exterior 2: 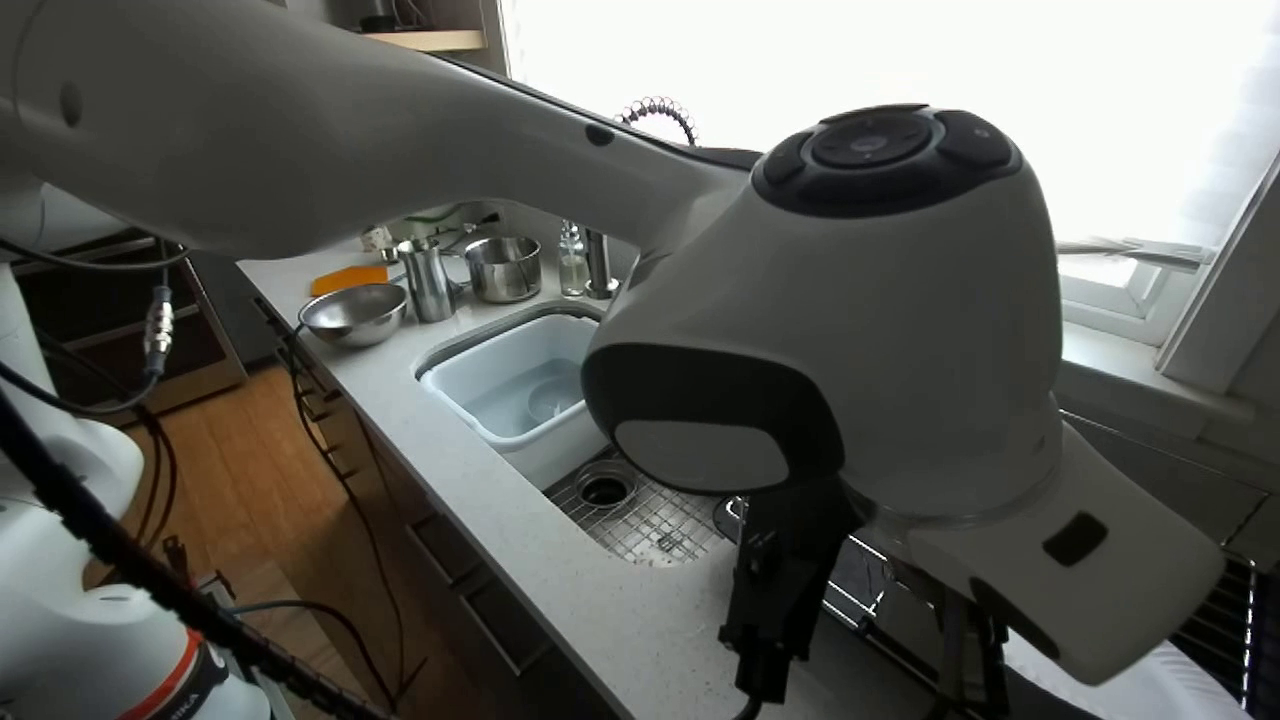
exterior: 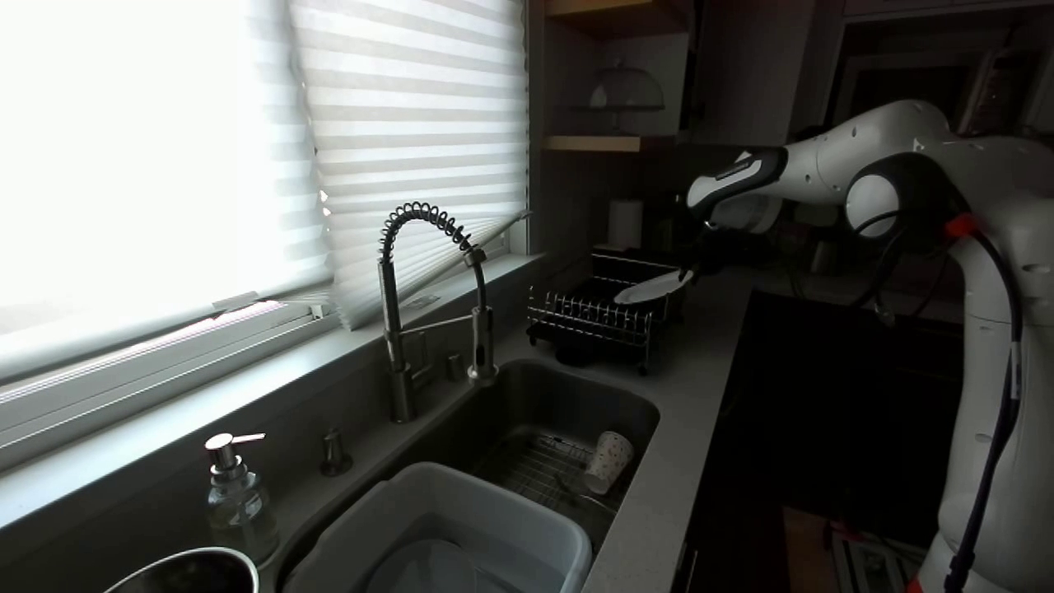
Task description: Move the white plate forward on the dish rack
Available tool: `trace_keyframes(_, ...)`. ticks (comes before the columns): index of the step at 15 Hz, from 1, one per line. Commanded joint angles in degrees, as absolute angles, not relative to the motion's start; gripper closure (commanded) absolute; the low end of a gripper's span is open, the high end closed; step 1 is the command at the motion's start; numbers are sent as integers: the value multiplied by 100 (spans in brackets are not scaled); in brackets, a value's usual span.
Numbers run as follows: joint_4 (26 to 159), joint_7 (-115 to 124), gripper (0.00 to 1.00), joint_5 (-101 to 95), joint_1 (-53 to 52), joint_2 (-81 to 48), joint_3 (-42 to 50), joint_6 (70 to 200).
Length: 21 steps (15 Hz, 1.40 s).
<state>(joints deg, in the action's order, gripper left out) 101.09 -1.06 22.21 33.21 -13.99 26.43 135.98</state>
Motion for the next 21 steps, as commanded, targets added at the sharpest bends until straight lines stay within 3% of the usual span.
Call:
trace_keyframes(1, 10003, -117, 96, 2380, 3524, -1552, 2495, 13634)
trace_keyframes(3, 9988, -101, 100, 2369, 3569, -1576, 2464, 13627)
trace_keyframes(21, 9640, 267, 100, 2123, 3302, -826, 2337, 13363)
